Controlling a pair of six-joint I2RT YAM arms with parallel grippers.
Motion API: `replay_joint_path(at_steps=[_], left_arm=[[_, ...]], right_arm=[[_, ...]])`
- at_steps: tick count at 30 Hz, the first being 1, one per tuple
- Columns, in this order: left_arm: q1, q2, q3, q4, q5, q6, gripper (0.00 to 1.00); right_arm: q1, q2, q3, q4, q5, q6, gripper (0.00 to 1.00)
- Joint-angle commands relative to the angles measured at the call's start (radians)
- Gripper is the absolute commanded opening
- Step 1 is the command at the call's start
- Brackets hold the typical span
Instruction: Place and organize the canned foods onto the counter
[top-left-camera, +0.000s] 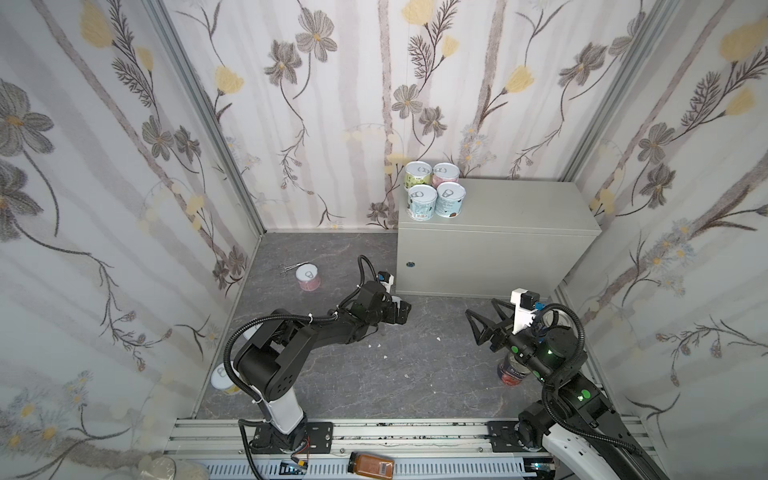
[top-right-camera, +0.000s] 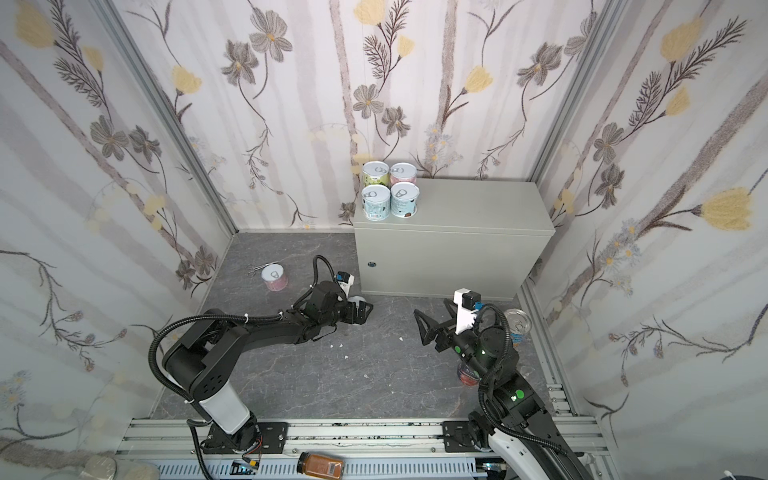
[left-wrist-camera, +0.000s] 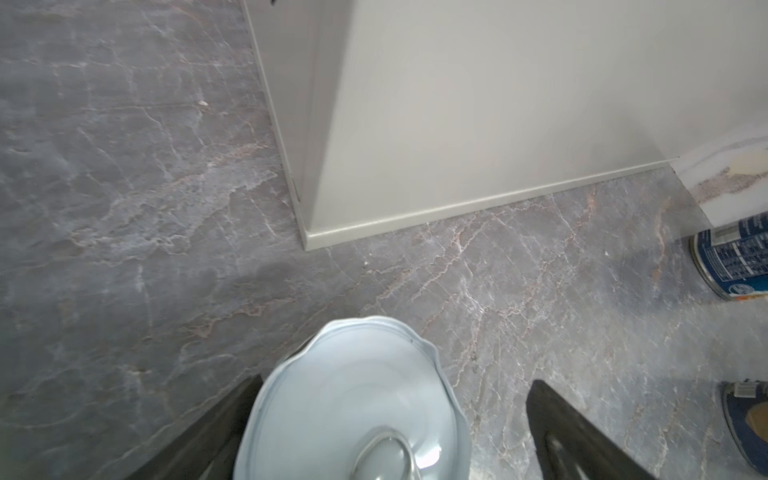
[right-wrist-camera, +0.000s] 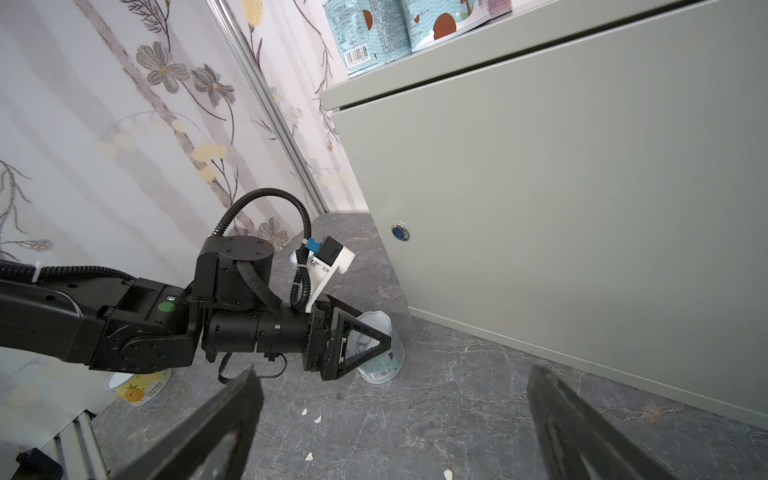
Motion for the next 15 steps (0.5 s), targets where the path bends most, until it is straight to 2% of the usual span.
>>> replay_joint_path(at_steps=[1, 8, 11, 15], left_arm=[[-0.032, 0.002, -0.017, 0.066, -0.007, -0.05, 1.0], [-0.139, 0.014, -0.026, 0.121, -0.05, -0.113, 1.0], [-0.147, 0.006, -0.018, 0.119, -0.059, -0.132, 1.0], [-0.146, -0.087, -0.035, 0.105, -0.09, -0.116, 1.0]], right_arm=[[0.004, -0.003, -0.018, 0.028, 0.004, 0.016, 1.0], [0.023, -0.019, -0.089, 0.053, 0.011, 0.048, 1.0], [0.036, -0.019, -0.115, 0.065, 0.025, 0.055, 1.0], [0.052, -0.022, -0.131, 0.074, 0.048, 0.055, 1.0]])
